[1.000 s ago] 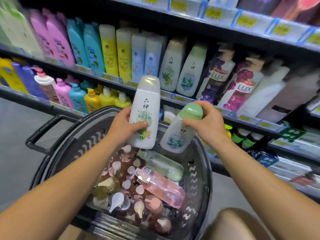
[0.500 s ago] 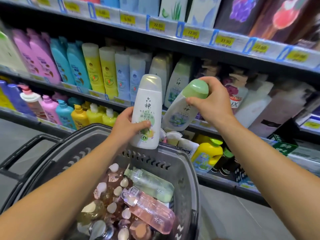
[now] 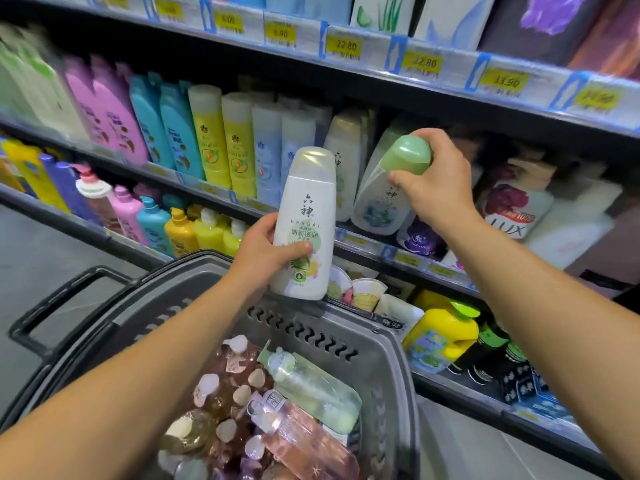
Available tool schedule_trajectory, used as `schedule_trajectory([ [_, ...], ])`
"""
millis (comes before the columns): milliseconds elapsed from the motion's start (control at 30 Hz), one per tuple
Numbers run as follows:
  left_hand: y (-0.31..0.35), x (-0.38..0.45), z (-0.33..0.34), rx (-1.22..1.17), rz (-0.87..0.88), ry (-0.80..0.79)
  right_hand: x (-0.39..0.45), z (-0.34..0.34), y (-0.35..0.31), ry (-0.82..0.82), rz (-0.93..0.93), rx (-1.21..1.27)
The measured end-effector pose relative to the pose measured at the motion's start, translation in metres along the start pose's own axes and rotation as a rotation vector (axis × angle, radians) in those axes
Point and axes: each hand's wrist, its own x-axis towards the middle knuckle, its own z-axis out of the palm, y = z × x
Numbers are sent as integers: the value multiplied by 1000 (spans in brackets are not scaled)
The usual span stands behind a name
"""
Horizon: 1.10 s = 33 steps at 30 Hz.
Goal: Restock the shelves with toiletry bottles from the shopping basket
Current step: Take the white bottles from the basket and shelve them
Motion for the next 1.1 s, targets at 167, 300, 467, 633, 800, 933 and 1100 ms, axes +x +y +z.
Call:
schedule_trajectory([
  [167, -5, 4, -2, 6, 0, 1, 12, 15, 12, -31, 23, -79],
  [300, -7, 6, -2, 9, -1, 3, 16, 24, 15, -36, 54, -89],
  [467, -9, 10, -2, 15, 4, -8, 21, 32, 14, -45, 68, -110],
  [633, -12, 13, -1, 4, 5, -11, 26, 36, 9, 0, 115, -218],
  [800, -11, 16, -2, 5, 1, -15, 28, 38, 9, -4, 133, -360],
  [933, -7, 19, -1, -10, 5, -17, 30, 36, 10, -26, 134, -397],
  [1100, -2, 22, -1, -19, 2, 0, 28, 37, 9, -67, 118, -424],
])
